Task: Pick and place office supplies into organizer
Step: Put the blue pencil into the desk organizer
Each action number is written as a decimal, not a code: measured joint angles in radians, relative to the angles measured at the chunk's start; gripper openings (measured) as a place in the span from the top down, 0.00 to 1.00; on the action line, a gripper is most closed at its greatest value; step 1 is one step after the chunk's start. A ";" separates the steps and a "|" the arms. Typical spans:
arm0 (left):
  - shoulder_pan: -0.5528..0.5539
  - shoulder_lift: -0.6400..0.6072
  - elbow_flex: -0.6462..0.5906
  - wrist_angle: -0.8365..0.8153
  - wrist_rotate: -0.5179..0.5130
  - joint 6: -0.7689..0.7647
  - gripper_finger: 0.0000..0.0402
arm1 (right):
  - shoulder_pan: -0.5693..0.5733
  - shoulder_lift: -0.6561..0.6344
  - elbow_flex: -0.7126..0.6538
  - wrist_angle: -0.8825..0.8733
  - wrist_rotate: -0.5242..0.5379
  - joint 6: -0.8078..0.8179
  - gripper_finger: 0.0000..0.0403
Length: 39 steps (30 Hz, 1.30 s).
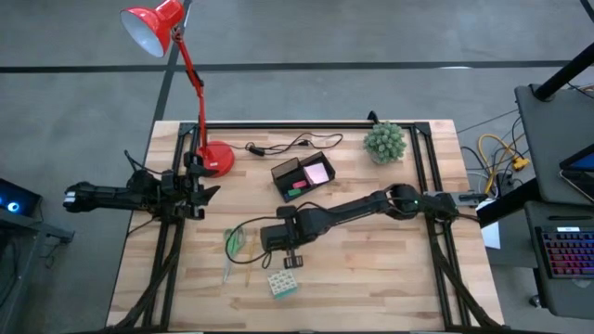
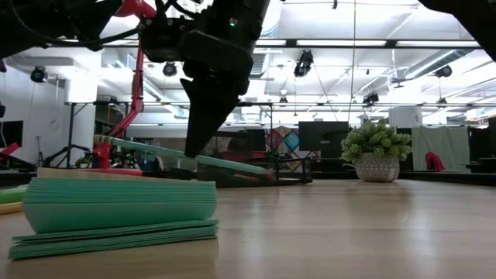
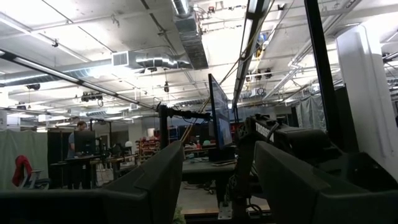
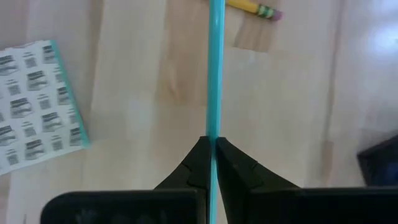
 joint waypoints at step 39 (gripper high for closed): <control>0.000 -0.001 0.000 0.000 0.006 0.000 0.53 | -0.325 -0.183 -0.004 0.240 0.155 -0.341 0.97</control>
